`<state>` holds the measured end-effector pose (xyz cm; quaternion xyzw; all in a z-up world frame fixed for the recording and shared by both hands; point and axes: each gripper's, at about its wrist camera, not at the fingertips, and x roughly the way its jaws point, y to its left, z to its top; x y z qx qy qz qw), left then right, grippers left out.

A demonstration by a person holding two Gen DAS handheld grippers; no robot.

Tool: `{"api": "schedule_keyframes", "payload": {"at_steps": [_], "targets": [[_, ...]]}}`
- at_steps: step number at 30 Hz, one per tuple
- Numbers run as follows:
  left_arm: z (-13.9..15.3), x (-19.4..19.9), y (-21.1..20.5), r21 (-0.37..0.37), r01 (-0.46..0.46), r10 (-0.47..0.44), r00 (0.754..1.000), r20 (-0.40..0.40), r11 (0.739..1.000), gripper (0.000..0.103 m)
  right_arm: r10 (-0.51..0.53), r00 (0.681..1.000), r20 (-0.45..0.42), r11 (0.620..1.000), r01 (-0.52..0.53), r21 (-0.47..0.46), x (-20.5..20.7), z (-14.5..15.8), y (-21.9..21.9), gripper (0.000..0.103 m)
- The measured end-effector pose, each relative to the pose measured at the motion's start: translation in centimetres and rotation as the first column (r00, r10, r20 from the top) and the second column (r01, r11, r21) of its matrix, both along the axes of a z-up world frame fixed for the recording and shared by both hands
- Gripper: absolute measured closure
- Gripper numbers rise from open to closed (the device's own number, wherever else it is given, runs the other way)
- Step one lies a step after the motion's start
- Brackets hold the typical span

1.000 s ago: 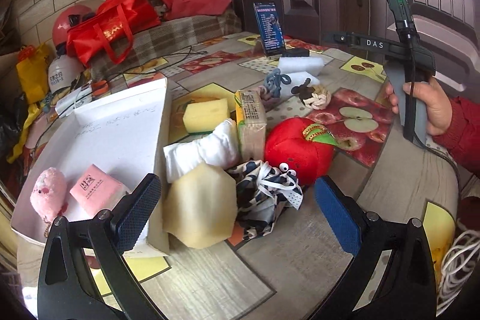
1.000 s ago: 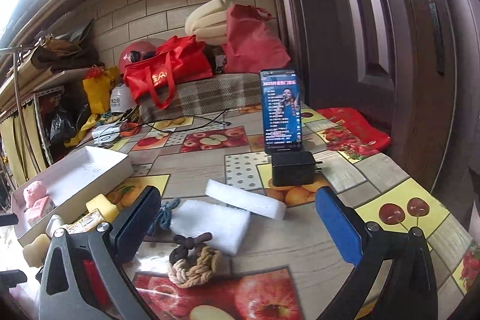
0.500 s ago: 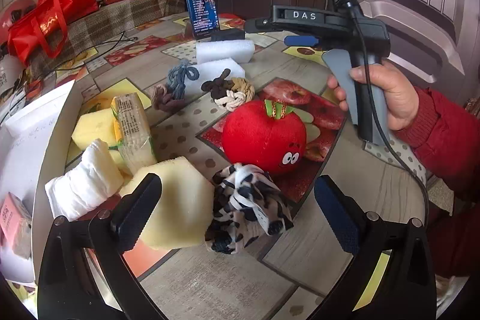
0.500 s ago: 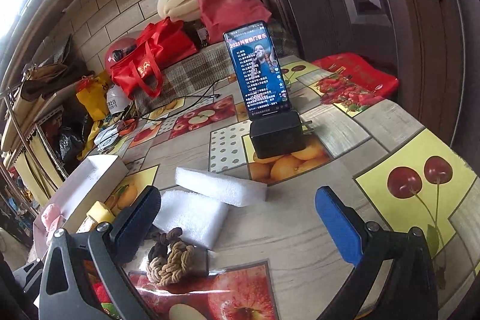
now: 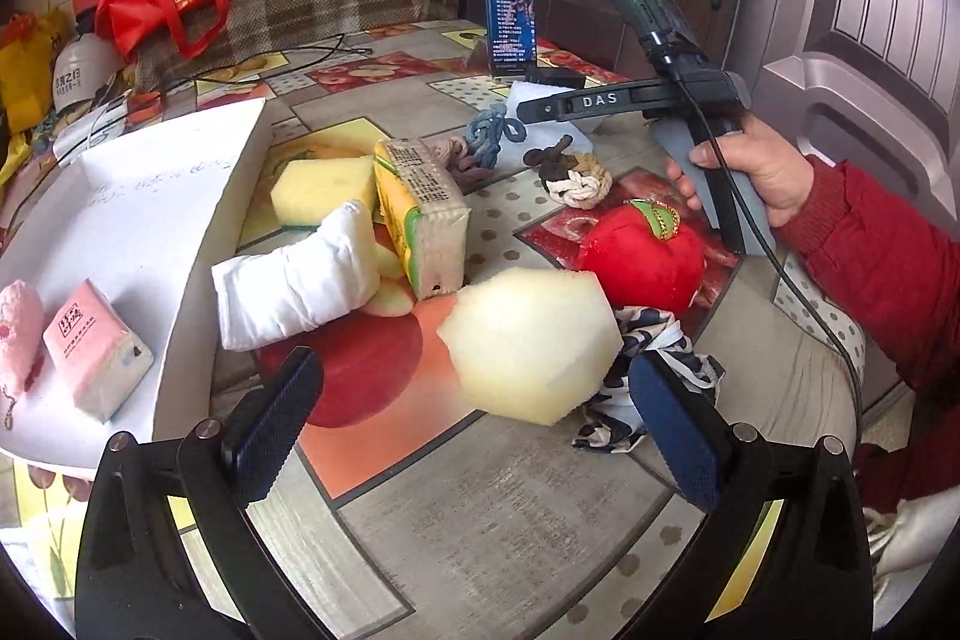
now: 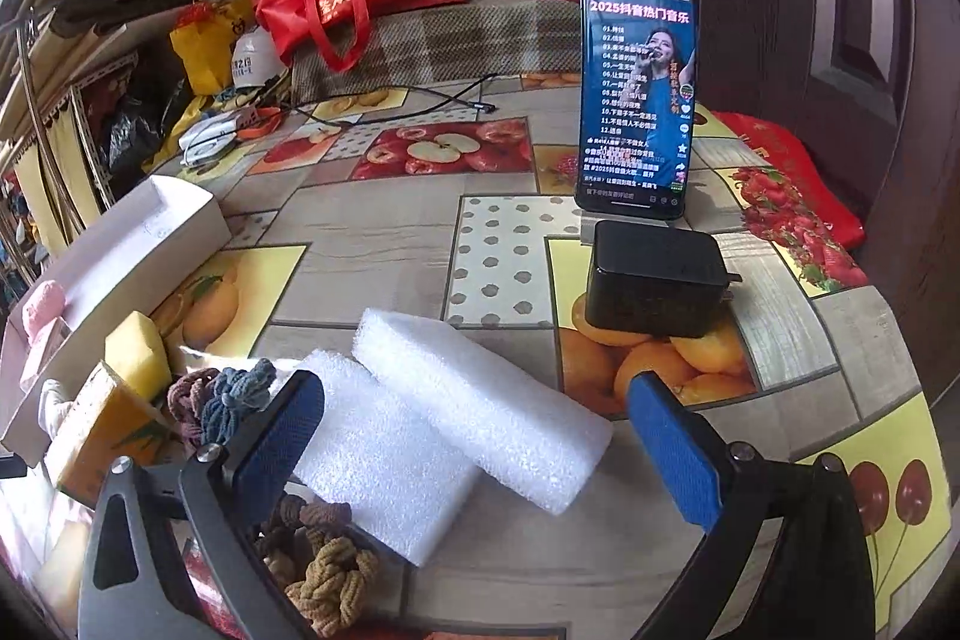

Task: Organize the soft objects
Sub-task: 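Grasp the yellow hexagonal sponge with the left tool while the right tool grasps the white foam strip, then carry the sponge with the left tool while the right tool carries the foam strip over the box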

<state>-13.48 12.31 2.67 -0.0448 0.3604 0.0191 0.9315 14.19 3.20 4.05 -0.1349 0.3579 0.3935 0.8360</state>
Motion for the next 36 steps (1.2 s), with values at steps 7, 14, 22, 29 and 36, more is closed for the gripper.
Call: {"api": "schedule_keyframes", "payload": {"at_steps": [7, 14, 22, 29, 36], "targets": [[-1.4, 3.2, -0.6, -0.010, 0.020, -0.021, 0.996, -0.081, 1.000, 0.001, 0.001, 1.000, -0.015, 1.000, -0.001, 0.016, 0.5, 0.0, -0.6, 0.053], [-1.4, 3.1, 1.1, -0.093, -0.025, 0.021, 0.999, -0.047, 0.995, 0.040, -0.043, 0.998, -0.051, 0.991, 0.049, 0.127, 0.9, 0.8, -2.7, 0.084], [0.8, 0.3, 0.3, 0.001, -0.089, 0.088, 0.988, 0.124, 0.996, 0.041, -0.063, 0.993, 0.103, 0.962, 0.033, 0.271, -2.8, 3.0, -5.6, 0.084], [2.1, -2.0, 1.6, -0.003, -0.211, 0.206, 0.949, 0.238, 0.977, 0.041, -0.072, 0.994, 0.087, 0.933, 0.036, 0.359, -5.5, 3.6, -8.2, 0.083], [2.4, -3.9, 3.4, 0.016, -0.316, 0.300, 0.914, 0.272, 0.949, 0.041, -0.015, 0.986, 0.164, 0.917, -0.052, 0.395, -10.3, 4.6, -8.7, 0.083]]}}
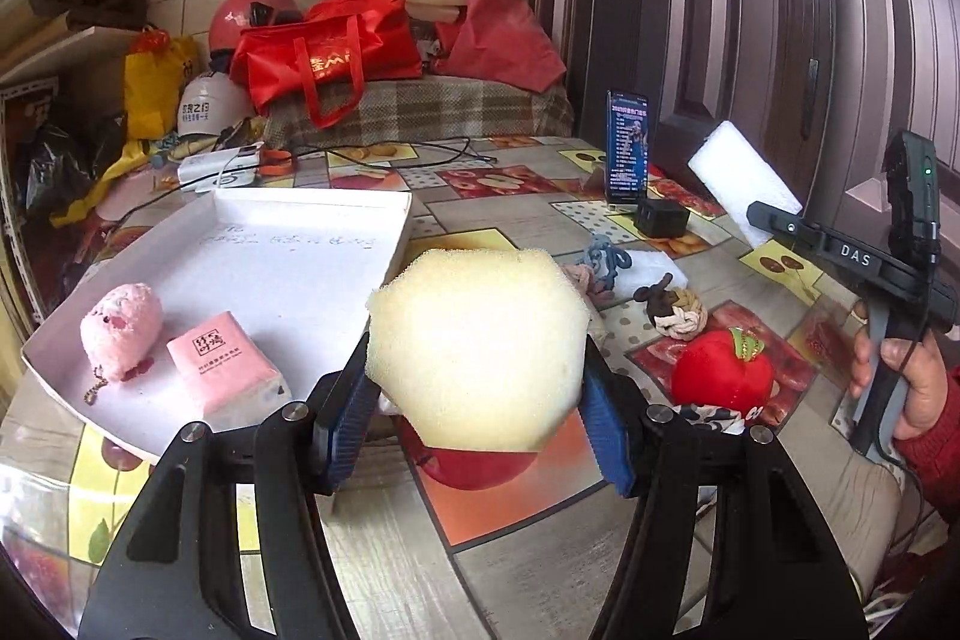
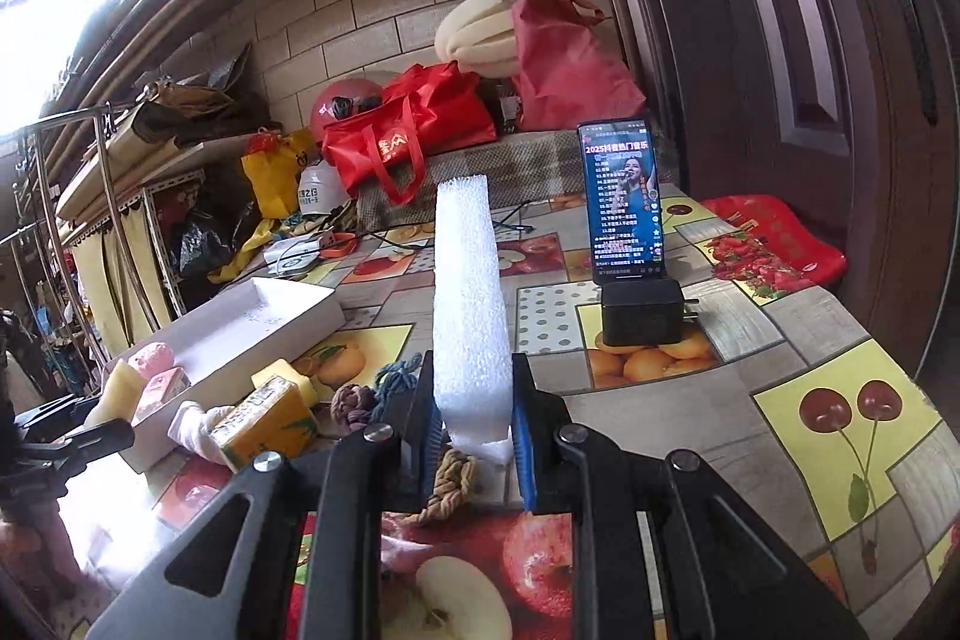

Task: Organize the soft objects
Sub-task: 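Carry the sponge with the left tool while the right tool carries the foam strip over the box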

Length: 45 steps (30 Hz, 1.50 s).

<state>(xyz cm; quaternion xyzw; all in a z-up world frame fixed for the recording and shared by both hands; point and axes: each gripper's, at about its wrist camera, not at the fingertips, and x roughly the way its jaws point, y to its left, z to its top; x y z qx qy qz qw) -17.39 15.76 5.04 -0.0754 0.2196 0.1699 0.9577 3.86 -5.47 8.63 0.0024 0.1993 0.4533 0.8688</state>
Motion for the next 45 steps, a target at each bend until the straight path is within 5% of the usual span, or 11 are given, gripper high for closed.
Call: {"api": "schedule_keyframes", "payload": {"at_steps": [15, 25, 45], "targets": [[-0.6, -4.1, 7.0, 0.076, -0.234, 0.235, 0.972, -0.005, 0.969, 0.040, 0.225, 0.971, 0.076, 0.974, -0.223, -0.039, -6.9, 0.0, 5.3, 0.084], [-0.7, -4.7, 10.7, 0.024, -0.299, 0.298, 0.954, 0.017, 0.954, 0.040, 0.356, 0.930, 0.091, 0.933, -0.349, -0.083, -11.1, -0.4, 9.9, 0.084], [-1.0, -3.9, 16.3, -0.011, -0.488, 0.488, 0.872, 0.038, 0.873, 0.040, 0.360, 0.932, 0.042, 0.925, -0.350, -0.150, -13.9, -1.7, 19.3, 0.084]]}}
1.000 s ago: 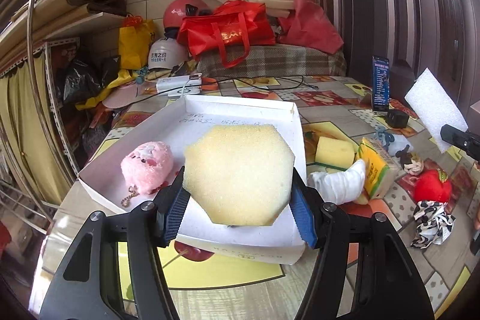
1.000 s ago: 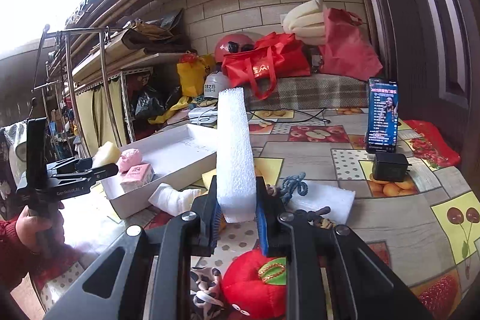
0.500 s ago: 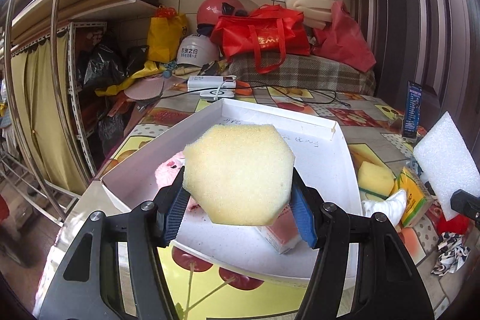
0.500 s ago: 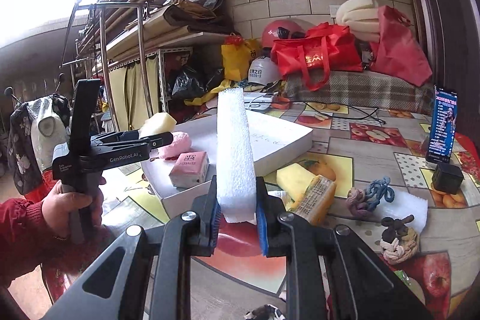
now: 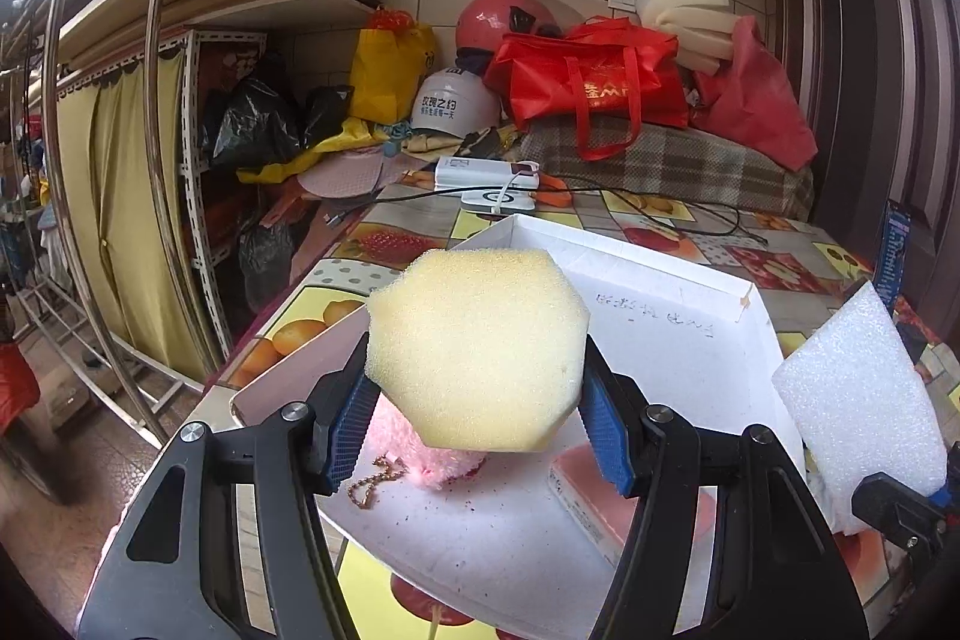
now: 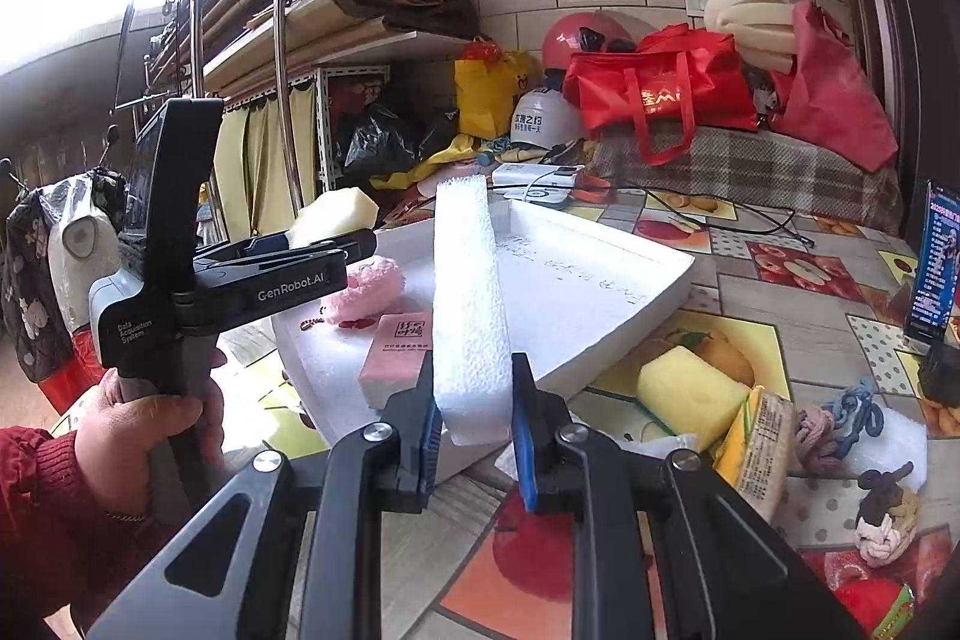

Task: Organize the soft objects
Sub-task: 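Carry the sponge with the left tool while the right tool carries the foam strip over the box, then release the sponge from the left tool while the right tool releases the foam strip into the box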

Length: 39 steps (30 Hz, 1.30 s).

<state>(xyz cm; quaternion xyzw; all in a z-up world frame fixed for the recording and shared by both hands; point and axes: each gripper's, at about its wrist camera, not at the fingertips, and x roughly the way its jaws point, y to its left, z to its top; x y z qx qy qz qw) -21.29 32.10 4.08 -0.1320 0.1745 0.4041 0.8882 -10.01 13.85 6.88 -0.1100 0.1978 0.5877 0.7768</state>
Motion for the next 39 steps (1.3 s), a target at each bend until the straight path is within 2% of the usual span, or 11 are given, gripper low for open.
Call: {"api": "schedule_keyframes", "payload": {"at_steps": [4, 15, 24, 26, 27, 28, 29, 30, 31, 39], "targets": [[0.0, 0.5, 0.5, -0.013, -0.003, 0.003, 1.000, -0.008, 1.000, 0.040, -0.034, 0.999, -0.024, 0.999, 0.033, -0.017, 0.4, -0.1, 2.0, 0.084], [0.0, 2.0, 0.9, 0.023, 0.008, -0.007, 0.998, -0.054, 1.000, 0.039, -0.123, 0.992, -0.017, 0.992, 0.122, -0.043, 1.8, -0.1, 6.6, 0.083], [-0.2, 2.0, 1.3, 0.016, -0.002, 0.003, 0.998, -0.063, 1.000, 0.038, -0.135, 0.991, -0.004, 0.989, 0.135, -0.056, 1.7, -0.1, 7.3, 0.083], [-0.1, 2.0, 1.1, 0.031, -0.014, 0.016, 0.998, -0.065, 0.999, 0.034, -0.143, 0.990, -0.007, 0.988, 0.142, -0.055, 1.7, -0.1, 7.3, 0.068], [-0.1, 2.0, 1.0, 0.039, -0.025, 0.027, 0.997, -0.067, 0.999, 0.031, -0.148, 0.989, -0.009, 0.988, 0.147, -0.053, 1.8, 0.0, 7.2, 0.040], [-0.1, 1.9, 1.1, 0.036, -0.042, 0.044, 0.997, -0.063, 0.998, 0.022, -0.170, 0.985, -0.010, 0.984, 0.169, -0.051, 2.0, 0.0, 7.1, 0.016], [-0.1, 1.7, 1.2, 0.030, -0.054, 0.056, 0.997, -0.058, 0.998, 0.011, -0.181, 0.983, -0.022, 0.983, 0.179, -0.046, 2.3, 0.0, 7.0, 0.010], [-0.1, 1.6, 1.3, 0.027, -0.072, 0.073, 0.996, -0.056, 0.997, 0.008, -0.181, 0.983, -0.032, 0.983, 0.179, -0.045, 2.5, 0.0, 7.0, 0.000], [-0.2, 1.5, 1.4, 0.024, -0.089, 0.090, 0.994, -0.055, 0.996, 0.000, -0.180, 0.983, -0.037, 0.983, 0.178, -0.045, 2.5, 0.0, 6.9, 0.000], [-0.1, 0.8, 1.5, 0.014, -0.116, 0.116, 0.993, -0.032, 0.993, 0.000, -0.171, 0.985, 0.019, 0.984, 0.172, -0.035, 1.9, 0.2, 7.1, 0.000]]}}
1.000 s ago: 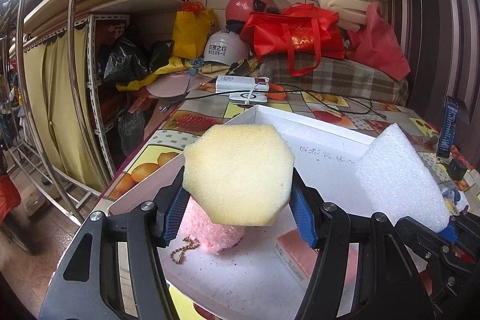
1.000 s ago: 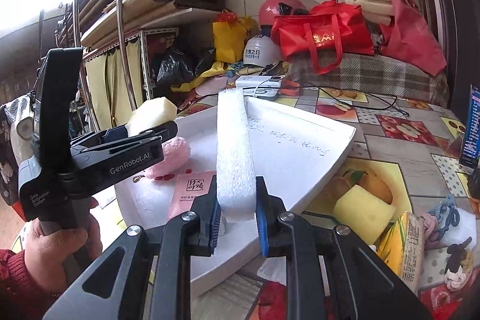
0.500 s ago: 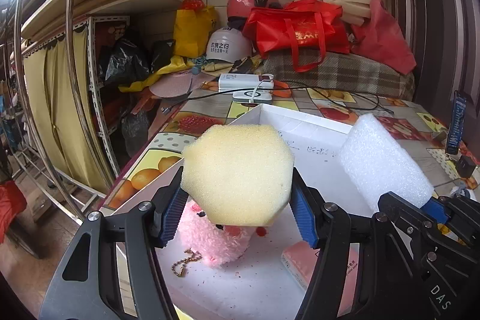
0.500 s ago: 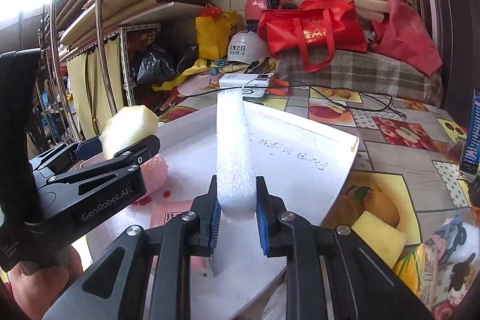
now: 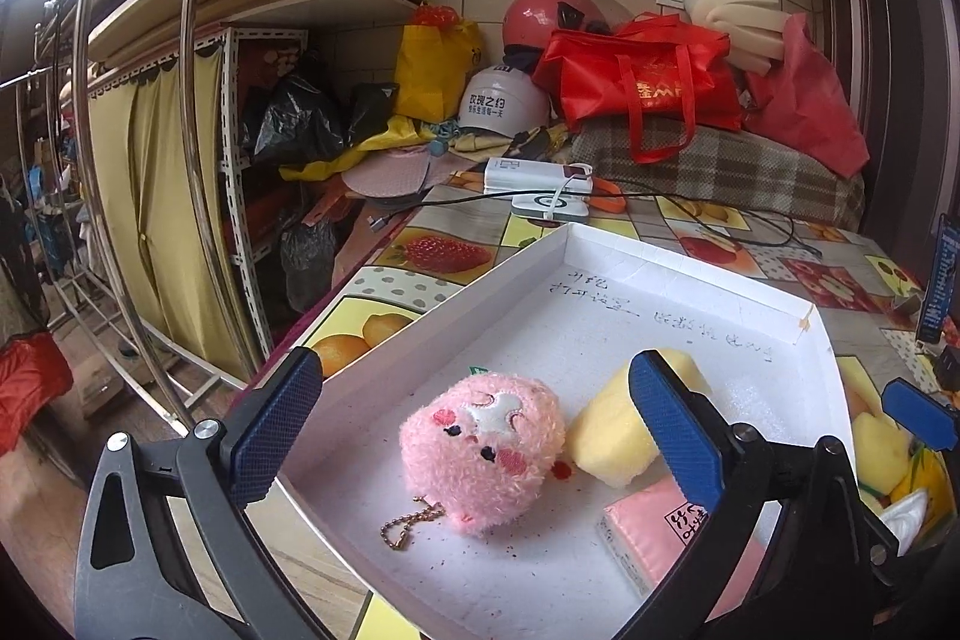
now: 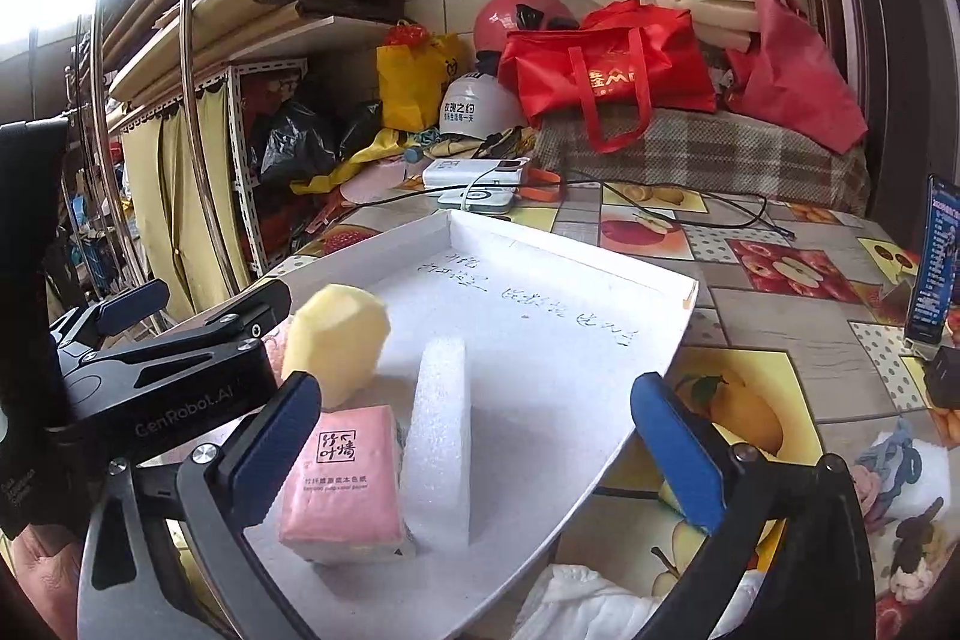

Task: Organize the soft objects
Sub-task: 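Release the sponge from the left tool while the right tool releases the foam strip into the box, then withdraw both tools toward the patterned scrunchie and red apple plush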

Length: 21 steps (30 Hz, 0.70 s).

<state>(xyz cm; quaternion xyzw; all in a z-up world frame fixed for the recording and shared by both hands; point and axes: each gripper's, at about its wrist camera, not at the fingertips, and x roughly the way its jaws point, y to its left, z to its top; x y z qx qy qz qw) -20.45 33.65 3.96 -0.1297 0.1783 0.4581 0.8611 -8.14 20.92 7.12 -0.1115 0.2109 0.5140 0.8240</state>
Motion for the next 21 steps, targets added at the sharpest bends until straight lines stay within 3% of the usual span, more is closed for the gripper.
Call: {"api": "schedule_keyframes", "payload": {"at_steps": [14, 21], "targets": [[0.1, -1.8, 0.6, -0.029, -0.067, 0.068, 0.996, 0.062, 0.997, 0.000, -0.028, 0.994, 0.108, 0.999, 0.024, 0.044, -2.5, 0.5, -1.8, 0.000], [0.1, -2.6, 0.0, -0.030, -0.083, 0.085, 0.994, 0.072, 0.996, 0.000, -0.003, 0.990, 0.143, 1.000, 0.002, 0.008, -4.0, 0.4, -2.6, 0.000]]}}
